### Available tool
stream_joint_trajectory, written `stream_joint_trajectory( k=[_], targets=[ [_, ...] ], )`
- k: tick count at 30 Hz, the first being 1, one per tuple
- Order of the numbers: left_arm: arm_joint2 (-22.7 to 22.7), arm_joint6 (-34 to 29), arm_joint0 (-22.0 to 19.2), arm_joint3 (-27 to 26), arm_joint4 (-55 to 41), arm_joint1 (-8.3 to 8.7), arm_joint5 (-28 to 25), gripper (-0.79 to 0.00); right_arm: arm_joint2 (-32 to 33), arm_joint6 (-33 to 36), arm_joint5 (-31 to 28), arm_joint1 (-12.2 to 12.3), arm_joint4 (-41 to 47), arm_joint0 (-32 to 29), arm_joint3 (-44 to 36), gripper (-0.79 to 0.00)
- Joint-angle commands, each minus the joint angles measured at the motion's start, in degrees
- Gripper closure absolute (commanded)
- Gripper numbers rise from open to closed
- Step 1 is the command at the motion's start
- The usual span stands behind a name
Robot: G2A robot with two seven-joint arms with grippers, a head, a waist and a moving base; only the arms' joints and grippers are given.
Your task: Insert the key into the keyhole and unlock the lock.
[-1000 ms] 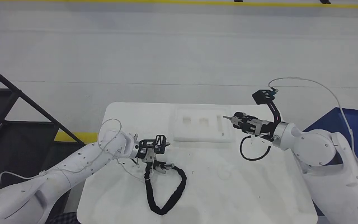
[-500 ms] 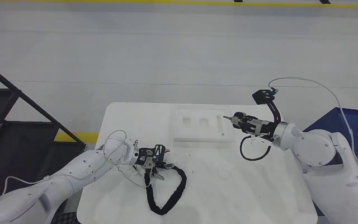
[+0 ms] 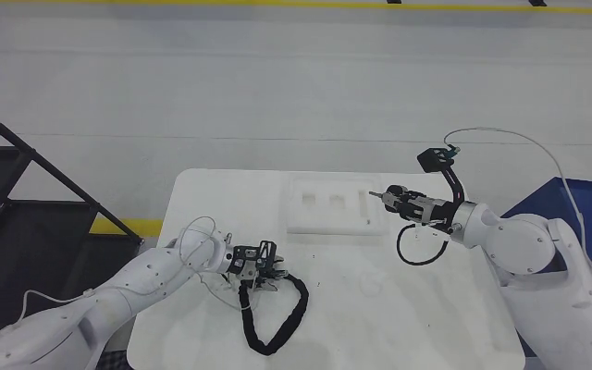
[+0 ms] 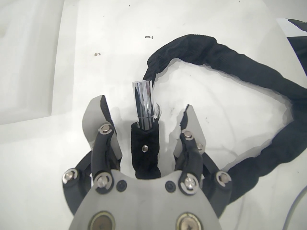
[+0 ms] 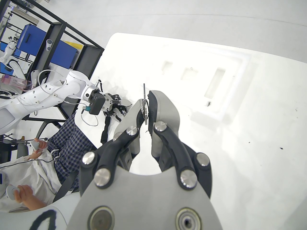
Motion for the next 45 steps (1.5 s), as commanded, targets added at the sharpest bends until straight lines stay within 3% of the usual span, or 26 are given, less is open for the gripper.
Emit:
stream_joint_trajectory(
  k=[1,7,12,22,25,31,38,45],
  targets=[
    [-0.09,0.00,0.02,0.53,0.08,-0.36,-0.17,0.000,0.00,0.00,0.00,0.00,0.00,0.00,0.00,0.000],
    [-0.67,1.41,-0.15,1.28,0.74,-1.17,-1.15,0.000,0.00,0.00,0.00,0.00,0.00,0.00,0.00,0.000],
    [-1.94,3.63,-0.10,0.12,1.11,-0.89,-1.69,0.000,0.00,0.00,0.00,0.00,0.00,0.00,0.00,0.000],
    [-8.26,9.90,1.38,-9.59,0.64,3.07,-2.73,0.000,0.00,0.00,0.00,0.00,0.00,0.00,0.00,0.000],
    [-10.71,8.58,1.89,-13.37,-0.57,4.27,-3.52,0.000,-0.51,-0.09,-0.50,-0.05,0.84,-0.51,-0.17,0.000],
    [-15.59,1.42,2.69,-21.30,-6.60,5.40,-2.53,0.000,-2.70,7.15,-2.50,0.28,-0.42,0.92,-5.24,0.000],
    [-19.80,-5.26,4.22,-30.68,-13.03,5.82,-0.08,0.000,-4.12,12.81,4.11,0.40,0.39,2.39,-12.07,0.000],
    [-21.97,-7.18,5.80,-35.11,-13.26,5.60,3.10,0.000,-2.61,15.95,7.79,0.65,5.11,3.12,-15.10,0.000]
  ],
)
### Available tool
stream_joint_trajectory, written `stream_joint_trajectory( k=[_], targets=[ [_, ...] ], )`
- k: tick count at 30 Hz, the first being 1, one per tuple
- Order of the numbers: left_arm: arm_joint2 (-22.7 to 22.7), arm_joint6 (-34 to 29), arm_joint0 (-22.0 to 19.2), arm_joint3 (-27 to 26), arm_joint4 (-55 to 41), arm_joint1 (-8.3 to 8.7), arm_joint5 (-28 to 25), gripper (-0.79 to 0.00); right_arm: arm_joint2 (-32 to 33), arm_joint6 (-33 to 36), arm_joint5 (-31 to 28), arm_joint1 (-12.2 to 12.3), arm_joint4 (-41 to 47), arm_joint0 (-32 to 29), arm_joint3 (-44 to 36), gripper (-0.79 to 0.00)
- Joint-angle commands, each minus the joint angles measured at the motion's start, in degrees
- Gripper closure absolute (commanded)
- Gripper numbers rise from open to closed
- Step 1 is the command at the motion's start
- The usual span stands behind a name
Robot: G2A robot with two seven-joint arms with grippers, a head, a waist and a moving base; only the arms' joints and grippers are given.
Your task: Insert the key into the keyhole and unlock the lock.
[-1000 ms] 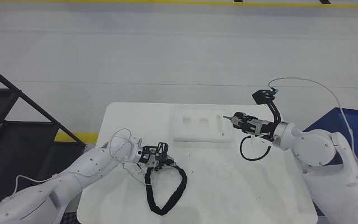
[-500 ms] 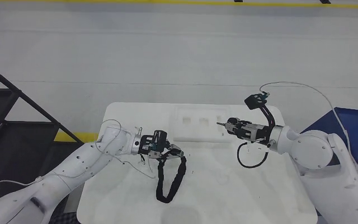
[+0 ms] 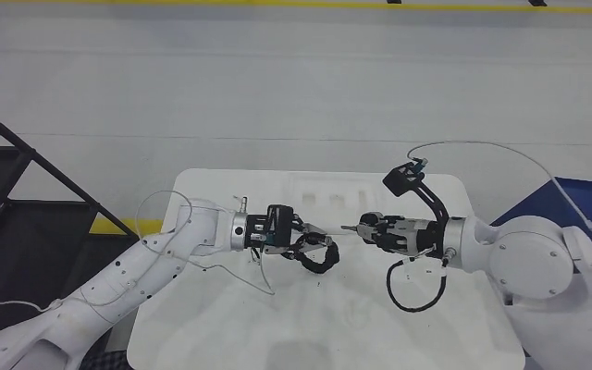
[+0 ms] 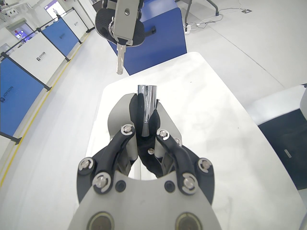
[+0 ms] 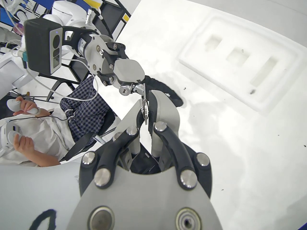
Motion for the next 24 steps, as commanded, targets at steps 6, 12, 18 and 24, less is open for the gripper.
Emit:
stream_joint_trajectory(
  k=[6,12,18,24],
  targets=[
    [0.14,5.20,-0.26,1.35,2.58,-1.48,2.70,0.000,1.48,2.20,2.15,0.46,1.76,-0.35,-2.17,0.000],
    [0.33,5.49,-0.31,1.71,2.95,-1.70,3.16,0.000,1.74,2.14,2.55,0.56,1.69,-0.38,-2.33,0.000],
    [0.33,5.49,-0.31,1.71,2.95,-1.70,3.16,0.000,1.74,2.14,2.55,0.56,1.69,-0.38,-2.33,0.000],
    [0.33,5.49,-0.31,1.71,2.95,-1.70,3.16,0.000,2.36,0.39,3.88,0.66,1.94,-1.87,-1.66,0.000]
  ],
)
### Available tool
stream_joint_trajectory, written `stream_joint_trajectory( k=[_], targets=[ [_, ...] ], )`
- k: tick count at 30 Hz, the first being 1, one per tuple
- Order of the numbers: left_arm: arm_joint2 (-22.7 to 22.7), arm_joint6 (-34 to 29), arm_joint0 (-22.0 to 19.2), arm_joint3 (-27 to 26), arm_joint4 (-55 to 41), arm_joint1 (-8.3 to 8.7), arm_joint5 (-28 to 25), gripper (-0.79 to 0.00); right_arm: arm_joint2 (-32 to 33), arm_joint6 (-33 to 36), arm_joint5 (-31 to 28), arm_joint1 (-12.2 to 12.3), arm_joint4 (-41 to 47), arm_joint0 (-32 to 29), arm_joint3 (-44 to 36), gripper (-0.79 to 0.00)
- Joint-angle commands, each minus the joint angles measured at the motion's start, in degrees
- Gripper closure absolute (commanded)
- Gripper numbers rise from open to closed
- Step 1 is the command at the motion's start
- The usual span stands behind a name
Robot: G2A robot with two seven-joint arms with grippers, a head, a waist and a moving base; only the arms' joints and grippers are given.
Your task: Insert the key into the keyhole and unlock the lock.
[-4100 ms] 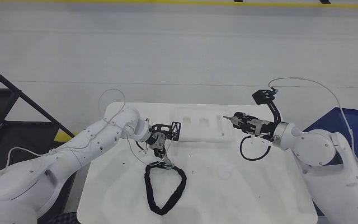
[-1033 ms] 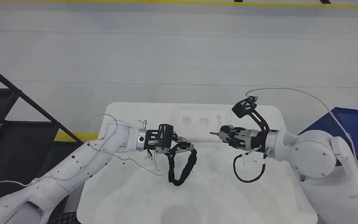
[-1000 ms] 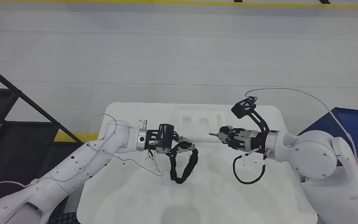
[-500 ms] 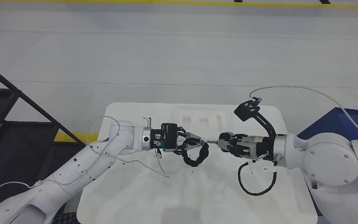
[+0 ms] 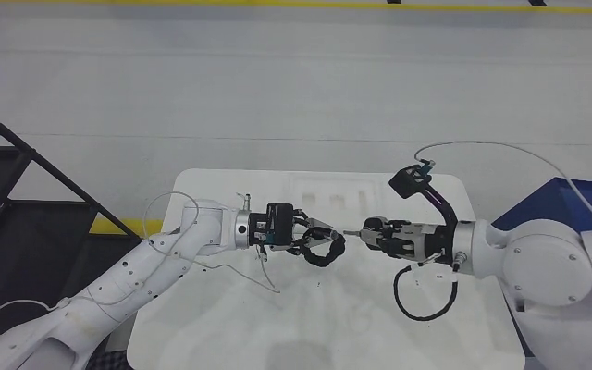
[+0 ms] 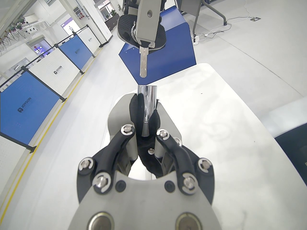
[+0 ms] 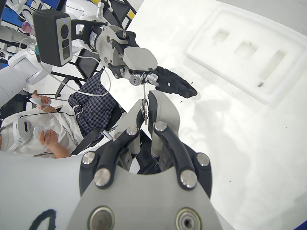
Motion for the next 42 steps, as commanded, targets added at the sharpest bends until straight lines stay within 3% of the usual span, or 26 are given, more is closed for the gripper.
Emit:
stream_joint_trajectory(
  k=[1,4,12,19,30,42],
  targets=[
    [0.00,0.00,0.00,0.00,0.00,0.00,0.00,0.000,0.52,-0.10,1.10,0.13,0.13,-0.56,-0.44,0.000],
    [-0.15,-0.96,0.93,0.04,0.72,-0.25,2.16,0.000,1.52,1.30,3.76,0.41,-0.02,-0.83,-2.19,0.000],
    [1.15,5.76,1.87,1.23,6.36,-2.35,11.06,0.000,1.98,6.11,11.02,1.21,-2.40,-0.22,-6.66,0.000],
    [2.74,8.60,2.57,2.51,11.59,-4.29,18.38,0.000,-0.17,4.02,13.55,1.69,-4.43,0.33,-7.59,0.000],
    [2.80,6.48,3.70,3.64,10.34,-6.49,20.41,0.000,-1.53,0.71,16.86,2.47,-4.58,0.30,-7.59,0.000],
    [0.19,4.81,6.02,1.77,14.45,-6.97,22.67,0.000,-1.38,-2.19,19.76,3.30,-3.13,-0.21,-7.16,0.000]
  ],
)
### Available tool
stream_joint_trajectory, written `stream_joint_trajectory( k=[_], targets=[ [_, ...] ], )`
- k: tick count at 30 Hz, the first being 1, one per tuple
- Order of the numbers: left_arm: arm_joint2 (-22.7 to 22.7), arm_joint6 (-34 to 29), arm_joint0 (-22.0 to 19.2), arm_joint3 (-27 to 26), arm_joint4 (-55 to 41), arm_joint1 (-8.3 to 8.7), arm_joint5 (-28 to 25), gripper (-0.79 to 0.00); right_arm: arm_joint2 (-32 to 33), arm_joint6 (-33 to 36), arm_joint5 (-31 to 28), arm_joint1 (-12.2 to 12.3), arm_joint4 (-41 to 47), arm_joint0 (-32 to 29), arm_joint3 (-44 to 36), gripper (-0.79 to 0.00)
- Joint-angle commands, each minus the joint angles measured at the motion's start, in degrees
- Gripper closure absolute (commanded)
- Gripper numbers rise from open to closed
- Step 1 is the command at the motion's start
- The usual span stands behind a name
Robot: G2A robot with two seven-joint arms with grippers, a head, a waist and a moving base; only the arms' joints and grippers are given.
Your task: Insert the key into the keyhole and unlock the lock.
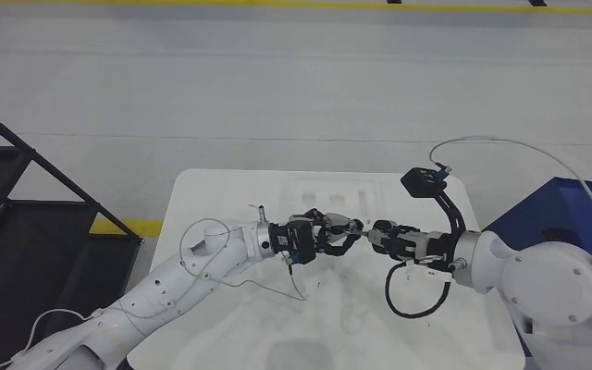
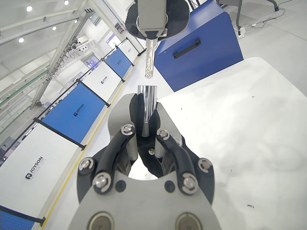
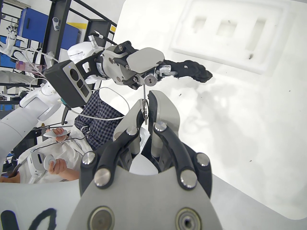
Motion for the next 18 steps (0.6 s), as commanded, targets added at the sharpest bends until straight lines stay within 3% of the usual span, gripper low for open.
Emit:
stream_joint_trajectory(
  k=[1,18],
  targets=[
    [-0.44,0.30,0.43,-0.24,0.62,-0.02,0.25,0.000,0.03,-0.27,0.28,0.12,0.40,-0.06,0.11,0.000],
    [-3.31,0.46,2.82,-1.24,5.39,-0.69,0.83,0.000,-0.92,-0.98,0.98,0.83,2.68,1.01,1.66,0.000]
  ],
)
